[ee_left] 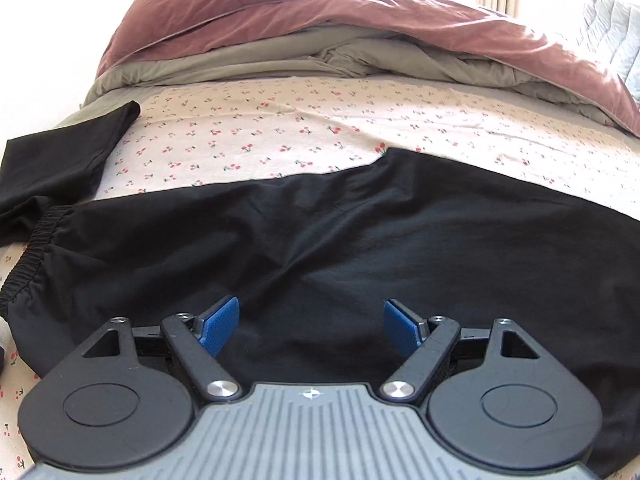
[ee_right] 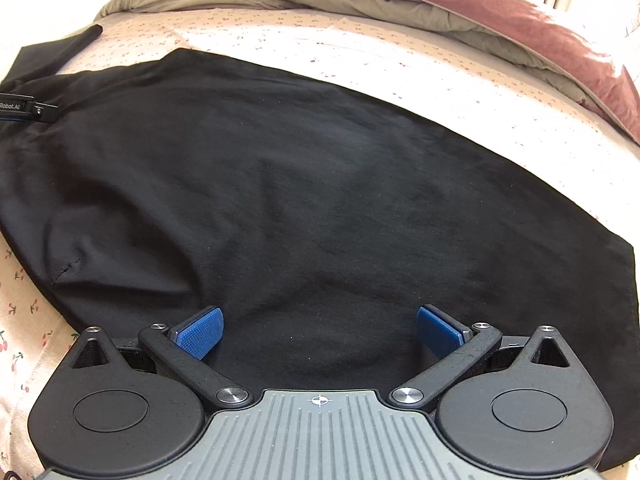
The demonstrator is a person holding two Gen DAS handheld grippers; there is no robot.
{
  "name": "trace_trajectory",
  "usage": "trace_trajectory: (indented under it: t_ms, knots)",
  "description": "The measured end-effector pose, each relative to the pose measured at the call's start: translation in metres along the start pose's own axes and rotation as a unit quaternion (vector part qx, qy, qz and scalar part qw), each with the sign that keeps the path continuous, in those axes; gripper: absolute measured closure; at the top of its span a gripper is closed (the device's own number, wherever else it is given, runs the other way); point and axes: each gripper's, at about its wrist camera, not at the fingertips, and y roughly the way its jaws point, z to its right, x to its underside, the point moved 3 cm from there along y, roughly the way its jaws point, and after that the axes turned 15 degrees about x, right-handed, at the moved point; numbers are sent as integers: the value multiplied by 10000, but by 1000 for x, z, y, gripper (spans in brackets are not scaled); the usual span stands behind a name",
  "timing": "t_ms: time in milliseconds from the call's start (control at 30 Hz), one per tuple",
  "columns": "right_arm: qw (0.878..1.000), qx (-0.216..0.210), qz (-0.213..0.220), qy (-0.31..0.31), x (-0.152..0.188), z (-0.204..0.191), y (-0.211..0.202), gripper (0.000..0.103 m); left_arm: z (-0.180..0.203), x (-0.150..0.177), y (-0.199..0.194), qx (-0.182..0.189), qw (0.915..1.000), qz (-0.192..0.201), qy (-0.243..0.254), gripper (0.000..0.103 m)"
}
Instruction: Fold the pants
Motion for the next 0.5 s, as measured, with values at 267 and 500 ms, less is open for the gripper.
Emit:
trace_trajectory:
  t_ms: [267, 500]
  knots:
    - [9982, -371, -204, -415, 12, 5, -7, 0, -3, 17, 9, -310, 9981, -476, 248, 16]
    - [9970, -564, -211, -493, 20, 11, -14, 0, -2, 15, 1, -199, 9985, -490, 114, 18]
